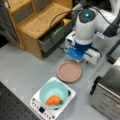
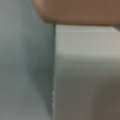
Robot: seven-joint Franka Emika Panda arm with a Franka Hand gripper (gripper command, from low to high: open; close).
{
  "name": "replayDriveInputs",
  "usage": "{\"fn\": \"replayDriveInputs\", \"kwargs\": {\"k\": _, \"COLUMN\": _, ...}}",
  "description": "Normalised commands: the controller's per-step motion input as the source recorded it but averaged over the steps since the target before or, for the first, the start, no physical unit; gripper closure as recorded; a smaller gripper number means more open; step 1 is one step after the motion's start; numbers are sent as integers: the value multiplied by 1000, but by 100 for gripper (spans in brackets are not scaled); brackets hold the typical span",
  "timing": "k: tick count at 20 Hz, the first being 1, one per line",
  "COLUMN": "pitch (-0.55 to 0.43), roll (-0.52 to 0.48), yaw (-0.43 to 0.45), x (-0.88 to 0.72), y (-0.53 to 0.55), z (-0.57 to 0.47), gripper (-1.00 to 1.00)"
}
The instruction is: Pick up the pan. Place the pan on the table. Pick up the bowl. Place the bowl on the stove.
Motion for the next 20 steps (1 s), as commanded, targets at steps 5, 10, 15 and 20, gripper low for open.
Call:
{"fn": "replayDriveInputs", "kwargs": {"k": 5, "pitch": -148, "roll": 3, "yaw": 73, "x": -161, "y": -107, "z": -76, "gripper": -100}}
{"fn": "replayDriveInputs", "kwargs": {"k": 10, "pitch": -149, "roll": 11, "yaw": 86, "x": -160, "y": -97, "z": -72, "gripper": 100}}
{"fn": "replayDriveInputs", "kwargs": {"k": 15, "pitch": -148, "roll": 16, "yaw": 77, "x": -161, "y": -52, "z": -65, "gripper": 100}}
{"fn": "replayDriveInputs", "kwargs": {"k": 20, "pitch": -156, "roll": 4, "yaw": 73, "x": -157, "y": -16, "z": -60, "gripper": 100}}
